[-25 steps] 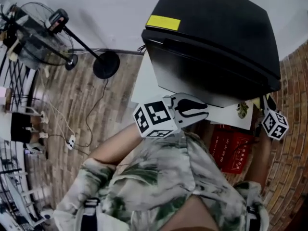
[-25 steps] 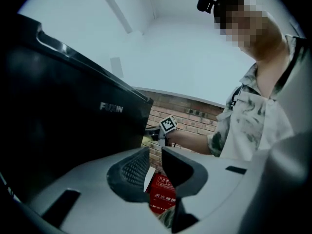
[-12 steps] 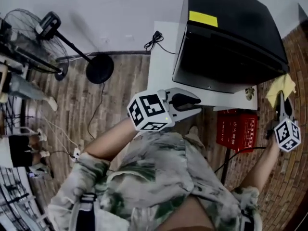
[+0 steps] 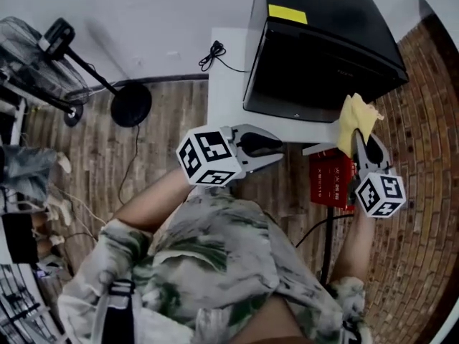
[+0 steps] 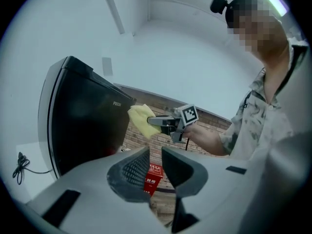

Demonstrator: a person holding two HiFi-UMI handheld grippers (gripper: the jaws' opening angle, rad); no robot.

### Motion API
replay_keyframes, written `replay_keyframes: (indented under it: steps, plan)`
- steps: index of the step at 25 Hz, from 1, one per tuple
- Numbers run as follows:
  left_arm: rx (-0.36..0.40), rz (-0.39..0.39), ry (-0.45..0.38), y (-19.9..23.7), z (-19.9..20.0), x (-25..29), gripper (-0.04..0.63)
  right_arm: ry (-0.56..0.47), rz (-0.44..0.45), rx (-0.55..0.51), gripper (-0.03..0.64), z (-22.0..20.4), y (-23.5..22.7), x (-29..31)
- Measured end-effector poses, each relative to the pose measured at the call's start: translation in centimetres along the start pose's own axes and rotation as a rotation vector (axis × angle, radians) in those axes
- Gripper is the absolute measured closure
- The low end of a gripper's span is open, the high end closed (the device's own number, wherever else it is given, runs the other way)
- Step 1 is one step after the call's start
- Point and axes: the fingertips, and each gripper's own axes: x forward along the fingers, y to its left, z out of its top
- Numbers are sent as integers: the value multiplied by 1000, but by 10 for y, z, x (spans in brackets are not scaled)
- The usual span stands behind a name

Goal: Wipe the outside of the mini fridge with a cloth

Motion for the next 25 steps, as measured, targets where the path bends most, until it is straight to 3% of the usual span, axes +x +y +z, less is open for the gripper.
replay_keyframes:
  steps: [8, 13, 20, 25]
  plan:
    - [-40, 48, 63, -48, -36, -24, 515, -9, 113, -21, 528, -18, 75, 2]
    - [-45, 35, 65, -60, -53, -59, 515, 0, 145, -57, 528, -17, 132, 9]
    - [24, -63, 43, -15, -48, -155, 515, -8, 53, -148, 528, 33, 209, 64]
    - [62, -111, 71, 20, -50, -230, 515, -18, -37, -143, 528, 61, 255, 104]
